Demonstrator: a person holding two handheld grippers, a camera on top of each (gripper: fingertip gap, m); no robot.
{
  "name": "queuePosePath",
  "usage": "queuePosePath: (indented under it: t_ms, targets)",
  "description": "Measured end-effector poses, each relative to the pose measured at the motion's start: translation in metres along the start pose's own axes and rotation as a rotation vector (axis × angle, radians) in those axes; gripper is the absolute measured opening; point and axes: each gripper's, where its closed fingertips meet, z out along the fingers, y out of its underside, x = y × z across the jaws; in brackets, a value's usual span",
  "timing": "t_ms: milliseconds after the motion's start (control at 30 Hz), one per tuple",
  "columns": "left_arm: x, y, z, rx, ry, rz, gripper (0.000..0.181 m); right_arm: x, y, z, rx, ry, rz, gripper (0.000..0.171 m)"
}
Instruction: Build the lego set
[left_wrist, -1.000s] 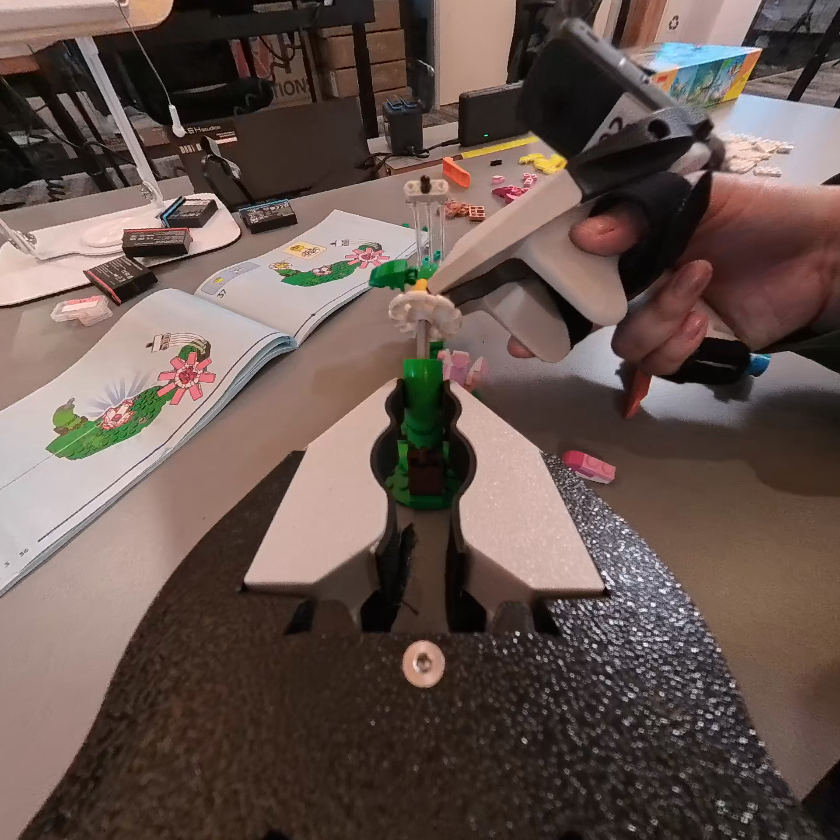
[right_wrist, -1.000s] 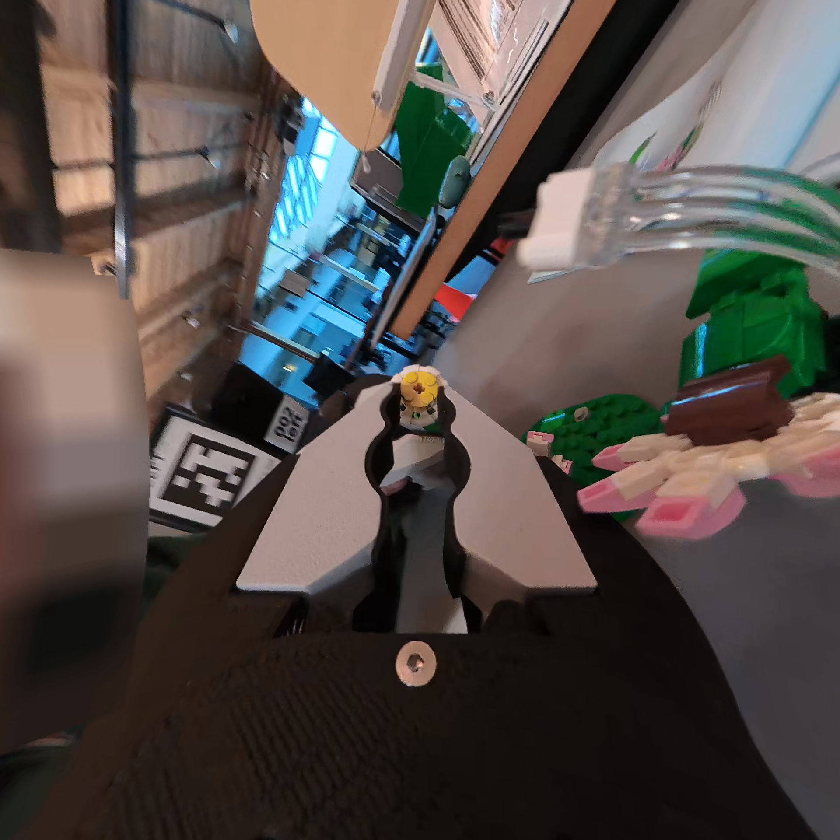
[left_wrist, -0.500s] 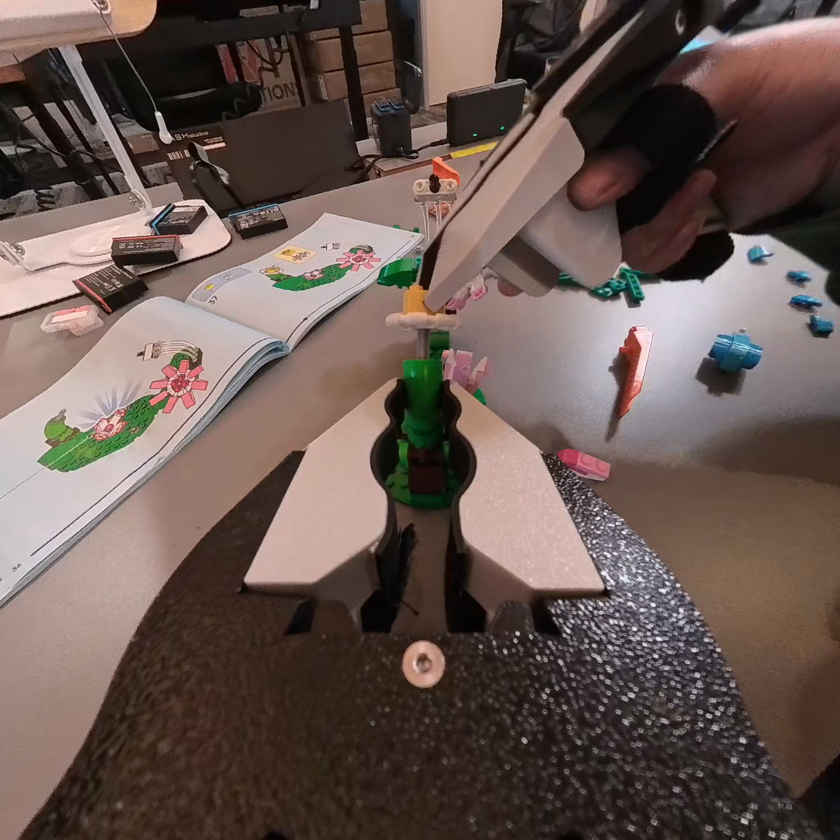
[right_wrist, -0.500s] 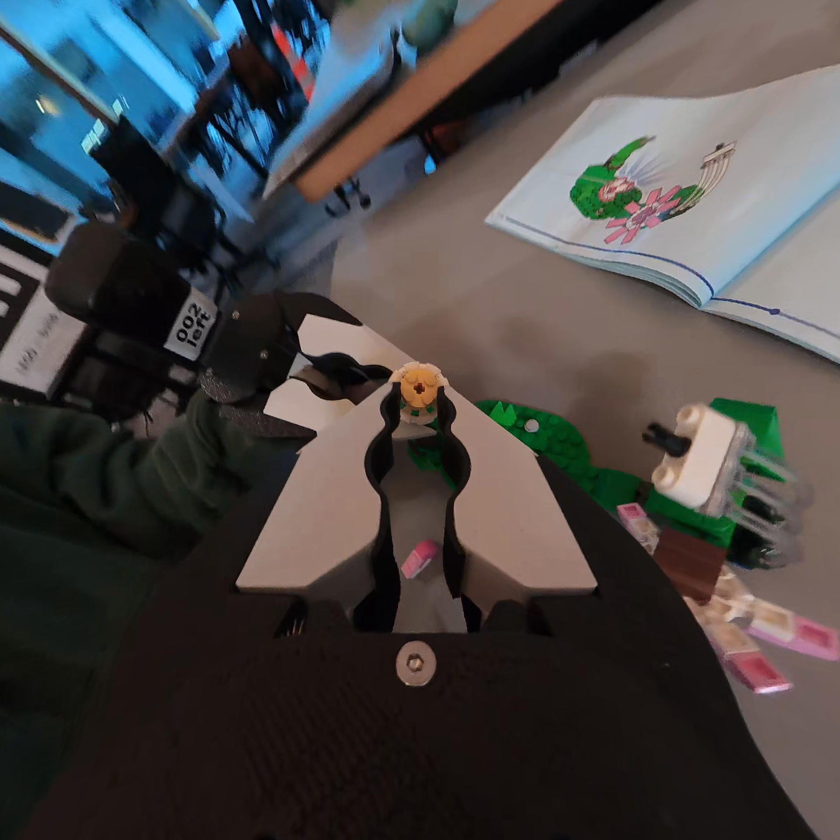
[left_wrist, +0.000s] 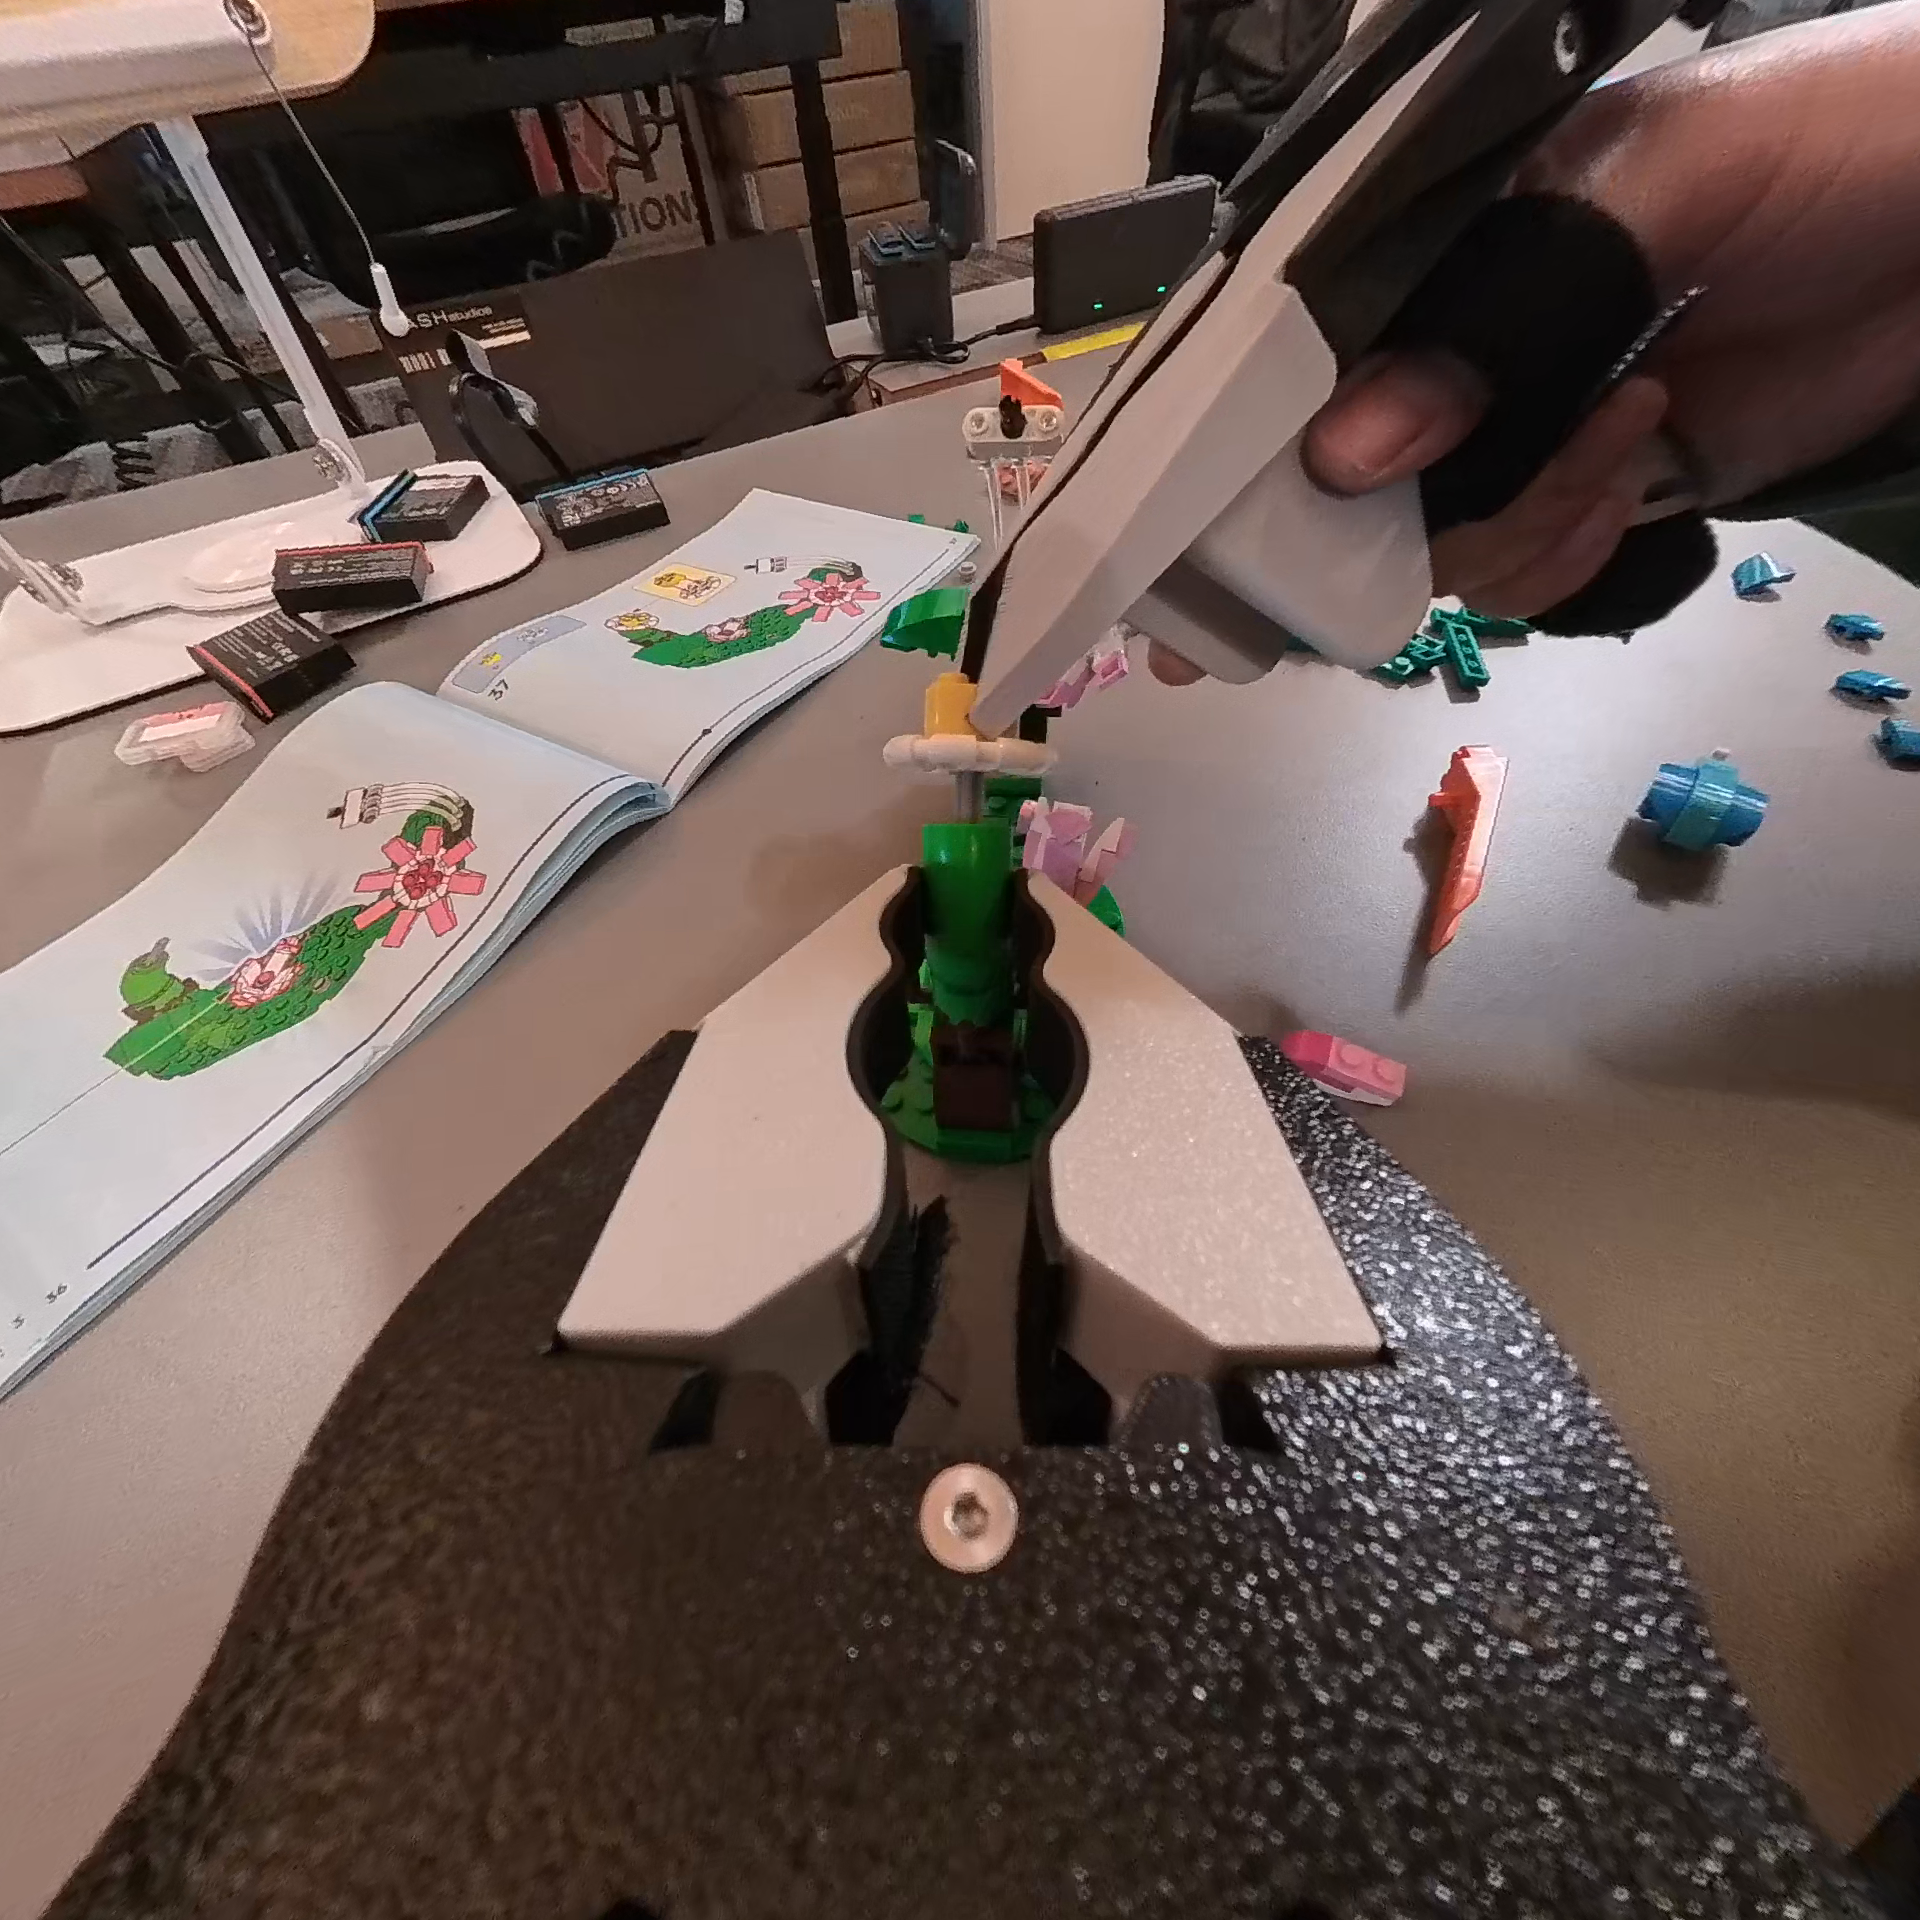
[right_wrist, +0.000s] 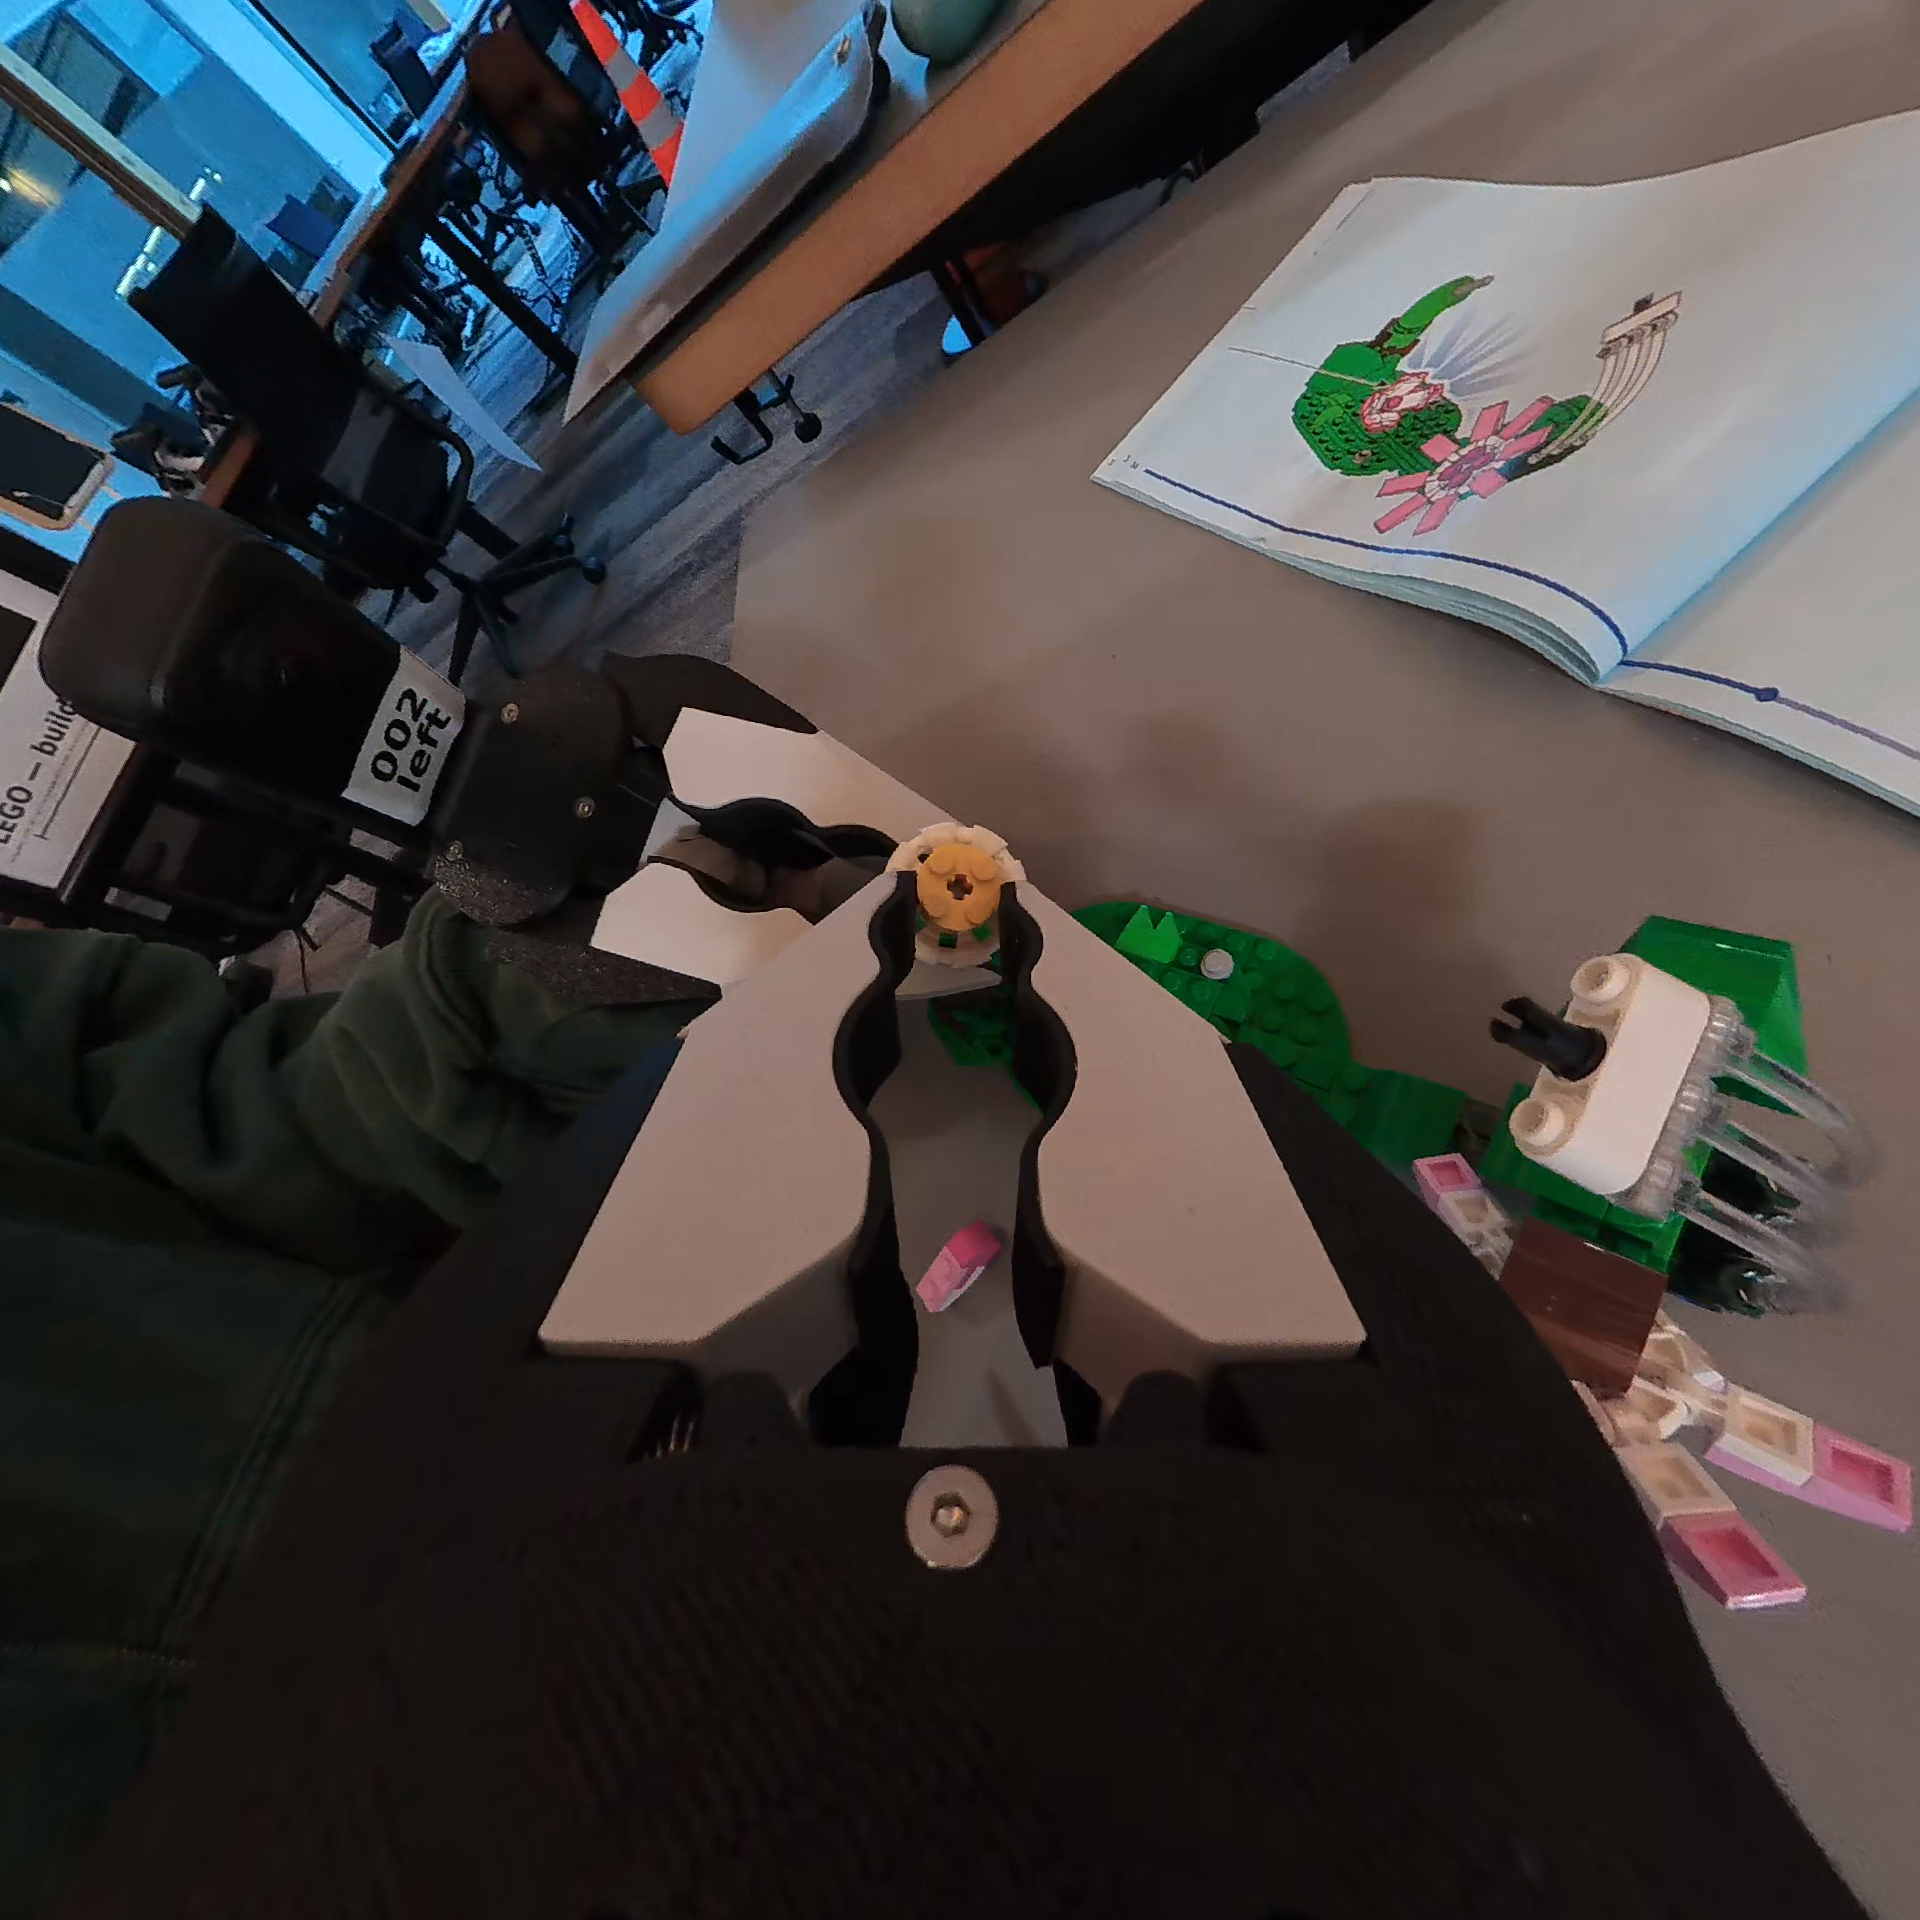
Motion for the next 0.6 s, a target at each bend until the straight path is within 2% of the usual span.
queuePosePath:
  t_ms: [600]
  targets:
    - [0.0023, -0.0005, 0.001, 0.001, 0.008, 0.012, 0.013, -0.001, 0.0025, -0.0028, -0.023, 0.014, 0.009, 0.015]
